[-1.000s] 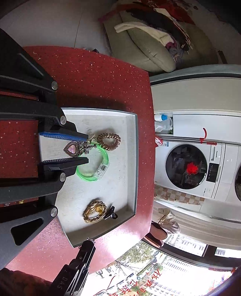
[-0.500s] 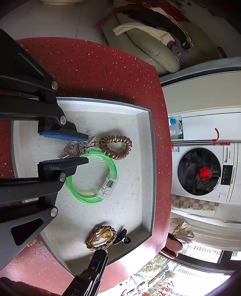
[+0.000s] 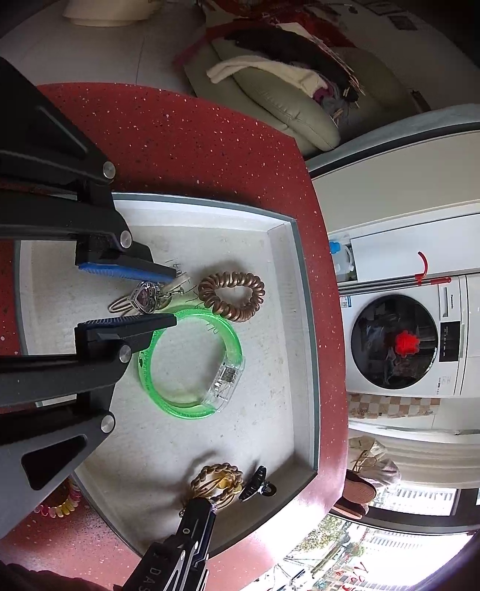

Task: Organize jewelry
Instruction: 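Carry both heart pendants into the tray while opening both tools to release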

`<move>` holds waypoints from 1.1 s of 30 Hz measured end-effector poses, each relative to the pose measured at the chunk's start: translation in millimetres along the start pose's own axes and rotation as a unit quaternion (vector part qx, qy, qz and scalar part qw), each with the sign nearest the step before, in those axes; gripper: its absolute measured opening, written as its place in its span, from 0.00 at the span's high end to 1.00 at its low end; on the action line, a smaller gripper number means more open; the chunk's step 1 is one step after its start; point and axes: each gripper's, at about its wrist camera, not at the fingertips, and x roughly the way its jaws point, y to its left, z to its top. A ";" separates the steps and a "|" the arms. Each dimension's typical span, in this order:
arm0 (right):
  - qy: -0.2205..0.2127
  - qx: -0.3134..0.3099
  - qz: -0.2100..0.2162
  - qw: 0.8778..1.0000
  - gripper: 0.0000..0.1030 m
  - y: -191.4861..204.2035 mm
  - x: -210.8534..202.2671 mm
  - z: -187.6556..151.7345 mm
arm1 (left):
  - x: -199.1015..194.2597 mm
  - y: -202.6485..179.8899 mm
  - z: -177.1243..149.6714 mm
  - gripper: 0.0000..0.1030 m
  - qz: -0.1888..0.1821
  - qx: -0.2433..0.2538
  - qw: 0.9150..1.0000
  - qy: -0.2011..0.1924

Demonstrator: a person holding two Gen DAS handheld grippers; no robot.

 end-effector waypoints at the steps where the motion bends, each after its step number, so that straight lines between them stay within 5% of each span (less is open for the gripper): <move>1: 0.002 0.000 0.002 1.000 0.79 -0.2 -0.3 -0.1 | 1.0 0.9 -1.5 0.65 0.001 -0.001 1.000 0.002; 12: -0.016 0.010 0.025 1.000 0.36 1.8 -15.7 0.2 | -0.7 0.2 -4.1 0.65 0.001 -0.008 1.000 0.005; 33: -0.031 0.026 0.047 0.998 0.34 3.4 -34.1 1.6 | -21.1 -1.0 -1.7 0.64 -0.001 -0.013 1.000 -0.016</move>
